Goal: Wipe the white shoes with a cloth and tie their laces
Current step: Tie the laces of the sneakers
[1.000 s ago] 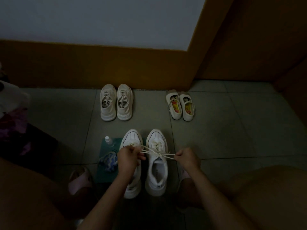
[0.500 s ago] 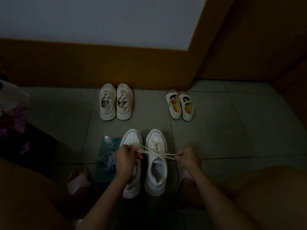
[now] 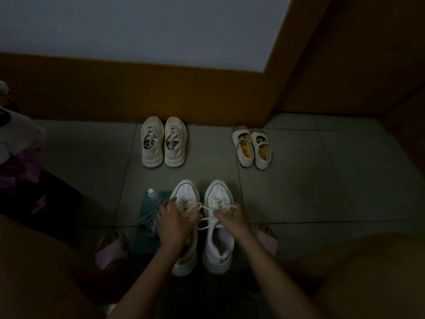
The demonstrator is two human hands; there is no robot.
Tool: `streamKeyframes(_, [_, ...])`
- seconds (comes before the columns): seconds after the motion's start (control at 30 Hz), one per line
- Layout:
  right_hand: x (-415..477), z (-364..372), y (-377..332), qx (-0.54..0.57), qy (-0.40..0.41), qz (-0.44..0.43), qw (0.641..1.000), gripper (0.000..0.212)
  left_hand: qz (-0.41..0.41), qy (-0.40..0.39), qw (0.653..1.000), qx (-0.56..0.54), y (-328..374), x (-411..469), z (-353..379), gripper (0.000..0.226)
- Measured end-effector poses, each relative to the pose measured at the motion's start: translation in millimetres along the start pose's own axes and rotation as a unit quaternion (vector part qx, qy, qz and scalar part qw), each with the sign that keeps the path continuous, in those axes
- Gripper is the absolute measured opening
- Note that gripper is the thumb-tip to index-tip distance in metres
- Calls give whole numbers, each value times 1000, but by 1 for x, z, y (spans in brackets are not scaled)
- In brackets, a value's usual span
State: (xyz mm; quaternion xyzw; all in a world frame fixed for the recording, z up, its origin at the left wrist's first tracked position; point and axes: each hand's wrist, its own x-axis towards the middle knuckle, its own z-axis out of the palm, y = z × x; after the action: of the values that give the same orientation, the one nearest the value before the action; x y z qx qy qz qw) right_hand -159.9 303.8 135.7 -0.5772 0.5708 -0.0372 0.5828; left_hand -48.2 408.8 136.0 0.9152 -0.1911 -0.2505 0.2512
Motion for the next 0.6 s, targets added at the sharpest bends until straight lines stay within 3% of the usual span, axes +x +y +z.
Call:
streamKeyframes(0.1, [-6, 20, 12, 0, 34, -1, 999, 79, -32, -52, 998, -21, -7, 0, 13, 97])
streamKeyframes(0.23, [-9, 36, 19, -40, 74, 18, 996, 101, -57, -51, 997, -18, -7, -1, 22, 102])
streamKeyframes(0.4, [-10, 40, 19, -109, 99, 52, 988, 101, -100, -77, 992, -15, -7, 2, 24, 100])
streamKeyframes(0.6, [-7, 33, 21, -93, 108, 77, 987, 83, -106, -57, 992, -33, -18, 8, 25, 85])
